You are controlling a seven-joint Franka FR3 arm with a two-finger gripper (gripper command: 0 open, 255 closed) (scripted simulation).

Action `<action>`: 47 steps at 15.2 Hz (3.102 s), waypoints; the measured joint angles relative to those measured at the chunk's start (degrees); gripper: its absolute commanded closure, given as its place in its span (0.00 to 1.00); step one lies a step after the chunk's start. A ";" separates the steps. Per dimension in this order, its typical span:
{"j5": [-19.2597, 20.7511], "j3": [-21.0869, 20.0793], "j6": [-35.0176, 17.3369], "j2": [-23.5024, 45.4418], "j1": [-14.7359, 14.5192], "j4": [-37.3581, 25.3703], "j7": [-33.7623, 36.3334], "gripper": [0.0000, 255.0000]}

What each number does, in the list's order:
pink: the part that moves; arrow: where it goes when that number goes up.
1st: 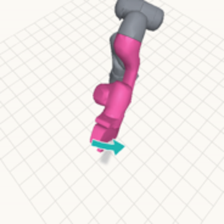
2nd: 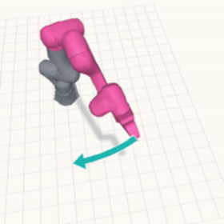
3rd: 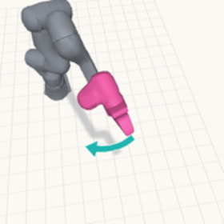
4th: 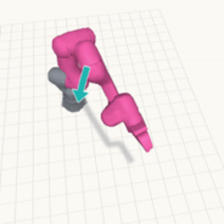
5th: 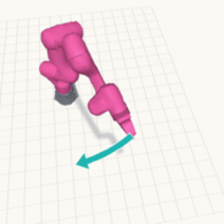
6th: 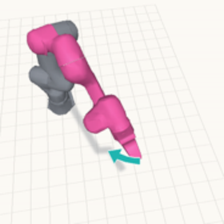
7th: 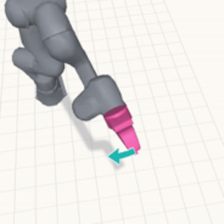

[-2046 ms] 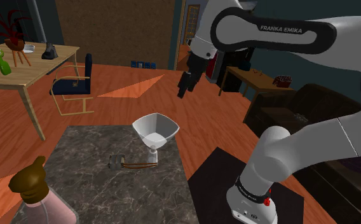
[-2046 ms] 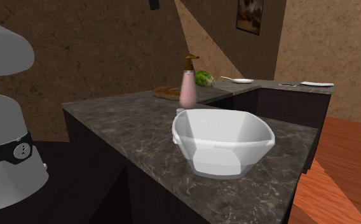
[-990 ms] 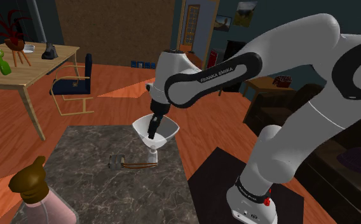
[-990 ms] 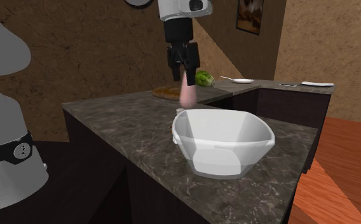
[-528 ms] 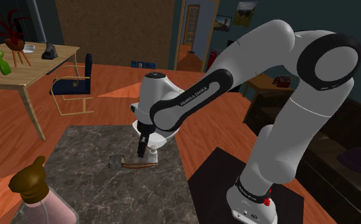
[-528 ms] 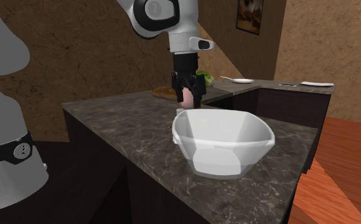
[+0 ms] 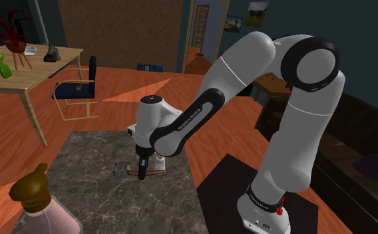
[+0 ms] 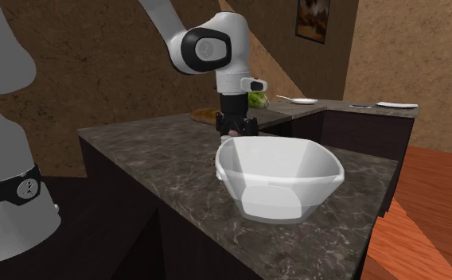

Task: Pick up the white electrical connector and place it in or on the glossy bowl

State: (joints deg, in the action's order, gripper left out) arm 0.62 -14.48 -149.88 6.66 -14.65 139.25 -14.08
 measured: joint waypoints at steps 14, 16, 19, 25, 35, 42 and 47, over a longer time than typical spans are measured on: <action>1.74 0.55 -3.52 3.56 -0.33 0.06 1.12 1.00; 1.74 0.55 -3.52 3.56 -0.33 0.06 1.12 1.00; 1.75 0.55 -3.52 3.56 -0.33 0.06 1.12 1.00; 0.69 0.16 -1.37 1.45 -0.09 -0.05 0.42 1.00; -2.30 -0.45 6.73 -5.39 0.25 -1.55 -1.55 1.00; -3.66 -0.39 12.05 -9.42 0.29 -2.94 -2.50 1.00; -4.32 -0.28 16.24 -11.89 0.25 -4.71 -2.87 1.00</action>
State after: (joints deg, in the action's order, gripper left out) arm -3.70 -14.76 -133.64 -5.24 -14.39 134.55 -16.95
